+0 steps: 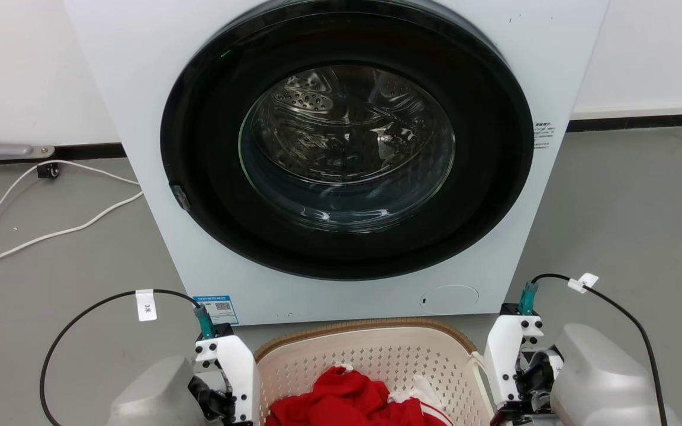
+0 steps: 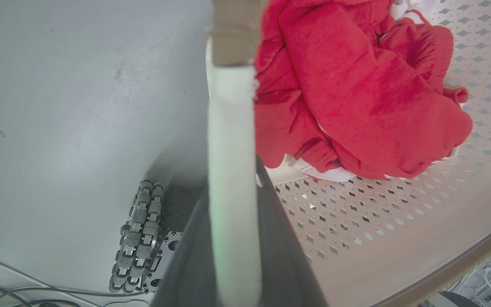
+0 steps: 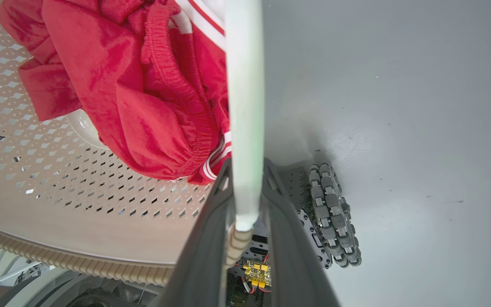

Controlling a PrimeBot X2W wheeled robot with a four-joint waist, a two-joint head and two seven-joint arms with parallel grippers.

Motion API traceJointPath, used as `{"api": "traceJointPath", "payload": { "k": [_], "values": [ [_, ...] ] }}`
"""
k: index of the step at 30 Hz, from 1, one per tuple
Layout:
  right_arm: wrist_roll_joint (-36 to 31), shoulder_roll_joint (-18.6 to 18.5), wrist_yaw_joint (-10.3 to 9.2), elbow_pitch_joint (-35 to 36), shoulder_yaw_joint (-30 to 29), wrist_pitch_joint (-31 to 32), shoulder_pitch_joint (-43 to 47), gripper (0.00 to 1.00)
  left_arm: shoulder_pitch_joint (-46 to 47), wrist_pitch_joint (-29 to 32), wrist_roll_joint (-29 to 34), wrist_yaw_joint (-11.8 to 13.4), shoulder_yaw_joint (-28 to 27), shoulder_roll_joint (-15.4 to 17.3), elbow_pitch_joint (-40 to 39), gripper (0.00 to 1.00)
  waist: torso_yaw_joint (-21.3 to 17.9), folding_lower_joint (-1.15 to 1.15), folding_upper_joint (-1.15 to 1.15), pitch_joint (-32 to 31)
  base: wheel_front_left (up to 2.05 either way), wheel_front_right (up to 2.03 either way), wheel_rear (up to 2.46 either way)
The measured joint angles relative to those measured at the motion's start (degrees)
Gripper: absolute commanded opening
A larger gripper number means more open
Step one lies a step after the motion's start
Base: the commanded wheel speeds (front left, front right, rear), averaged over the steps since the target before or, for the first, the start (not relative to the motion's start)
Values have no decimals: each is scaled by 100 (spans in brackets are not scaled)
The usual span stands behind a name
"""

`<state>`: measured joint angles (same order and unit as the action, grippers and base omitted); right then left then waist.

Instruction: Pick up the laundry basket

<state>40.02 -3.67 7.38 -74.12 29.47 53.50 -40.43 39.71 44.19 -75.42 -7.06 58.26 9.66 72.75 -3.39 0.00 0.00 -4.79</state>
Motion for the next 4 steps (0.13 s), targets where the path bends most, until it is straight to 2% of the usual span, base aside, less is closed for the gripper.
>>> {"api": "traceJointPath", "payload": {
  "k": [4],
  "values": [
    [0,0,0,0,0,-1,0,0,0,1,0,0,4,-8,10,0,2,0,0,5,0,0,0]
  ]
}}
